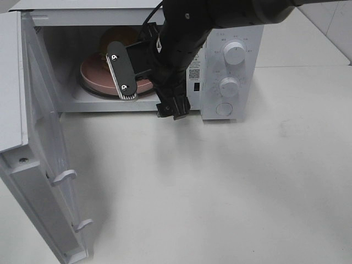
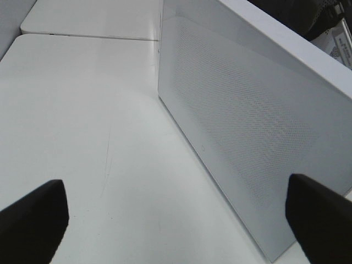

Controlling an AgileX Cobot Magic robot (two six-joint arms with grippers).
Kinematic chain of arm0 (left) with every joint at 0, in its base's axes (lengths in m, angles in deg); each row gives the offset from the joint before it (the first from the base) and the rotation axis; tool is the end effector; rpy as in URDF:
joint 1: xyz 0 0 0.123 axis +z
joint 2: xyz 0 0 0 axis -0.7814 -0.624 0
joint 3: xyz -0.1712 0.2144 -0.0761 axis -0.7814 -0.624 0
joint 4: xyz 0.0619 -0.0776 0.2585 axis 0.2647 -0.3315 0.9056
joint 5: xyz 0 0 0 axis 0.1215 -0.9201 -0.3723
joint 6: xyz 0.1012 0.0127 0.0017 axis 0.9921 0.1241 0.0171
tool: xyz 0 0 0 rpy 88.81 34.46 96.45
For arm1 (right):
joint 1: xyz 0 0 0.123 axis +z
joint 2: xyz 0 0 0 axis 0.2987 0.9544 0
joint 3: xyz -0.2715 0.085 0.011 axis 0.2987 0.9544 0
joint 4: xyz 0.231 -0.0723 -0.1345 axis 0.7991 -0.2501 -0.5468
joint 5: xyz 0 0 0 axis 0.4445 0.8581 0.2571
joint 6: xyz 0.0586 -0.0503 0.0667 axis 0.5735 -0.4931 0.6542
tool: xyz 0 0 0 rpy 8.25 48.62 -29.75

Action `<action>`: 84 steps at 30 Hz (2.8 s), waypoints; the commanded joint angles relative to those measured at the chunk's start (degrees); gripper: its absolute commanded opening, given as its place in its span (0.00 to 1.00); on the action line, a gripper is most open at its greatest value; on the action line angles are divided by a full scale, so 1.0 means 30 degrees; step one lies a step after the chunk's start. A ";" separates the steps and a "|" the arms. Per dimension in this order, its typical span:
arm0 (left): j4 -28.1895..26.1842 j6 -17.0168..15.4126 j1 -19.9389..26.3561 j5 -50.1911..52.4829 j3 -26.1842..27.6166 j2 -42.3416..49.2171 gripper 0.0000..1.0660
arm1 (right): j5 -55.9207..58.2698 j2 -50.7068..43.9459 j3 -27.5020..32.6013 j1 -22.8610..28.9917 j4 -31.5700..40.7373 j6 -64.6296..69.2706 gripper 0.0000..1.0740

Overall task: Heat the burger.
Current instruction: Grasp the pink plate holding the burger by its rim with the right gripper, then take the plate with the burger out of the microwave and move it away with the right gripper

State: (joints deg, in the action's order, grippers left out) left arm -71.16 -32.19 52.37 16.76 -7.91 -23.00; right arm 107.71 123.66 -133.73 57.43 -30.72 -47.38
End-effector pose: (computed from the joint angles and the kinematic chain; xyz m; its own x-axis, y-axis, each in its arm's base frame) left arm 0.0272 -0.0145 0.2880 -0.4315 -0.0681 -0.8995 0.0895 0.9890 -0.1178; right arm 0.3821 0.3062 0.1825 0.3579 -0.9275 -0.1085 -0.7691 -0.2269 -0.5976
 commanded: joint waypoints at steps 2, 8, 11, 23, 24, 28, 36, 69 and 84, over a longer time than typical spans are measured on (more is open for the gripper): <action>-0.0153 -0.0115 0.0000 0.0229 0.0000 0.0363 0.95 | -0.0115 0.1700 -0.1891 0.0019 -0.0153 0.0210 0.86; -0.0153 -0.0115 0.0000 0.0229 0.0000 0.0363 0.95 | 0.0019 0.3247 -0.3552 -0.0210 -0.0363 0.0497 0.85; -0.0153 -0.0115 0.0000 0.0229 0.0000 0.0363 0.95 | 0.0019 0.3705 -0.4011 -0.0401 -0.0363 0.0821 0.85; -0.0153 -0.0115 0.0000 0.0229 0.0000 0.0363 0.95 | 0.0115 0.5653 -0.6360 -0.0821 -0.0497 0.0859 0.84; -0.0153 -0.0115 0.0000 0.0229 0.0000 0.0363 0.95 | 0.0134 0.5863 -0.6685 -0.0917 -0.0649 0.0859 0.84; -0.0153 -0.0115 0.0000 0.0229 0.0000 0.0363 0.95 | 0.0153 0.6589 -0.7716 -0.1108 -0.0802 0.1089 0.84; -0.0153 -0.0115 0.0000 0.0229 0.0000 0.0363 0.95 | 0.0115 0.7487 -0.9416 -0.1299 -0.0783 0.1337 0.82; -0.0153 -0.0115 0.0000 0.0229 0.0000 0.0363 0.95 | -0.0191 0.7983 -0.9950 -0.0325 0.0726 0.1356 0.00; -0.0153 -0.0115 0.0000 0.0229 0.0000 0.0363 0.95 | 0.1012 0.6608 -0.9263 0.0076 0.1146 0.0707 0.00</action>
State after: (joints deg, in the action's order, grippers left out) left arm -71.16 -32.19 52.37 16.76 -7.91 -23.00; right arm 112.98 145.37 -161.17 57.43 -26.53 -44.57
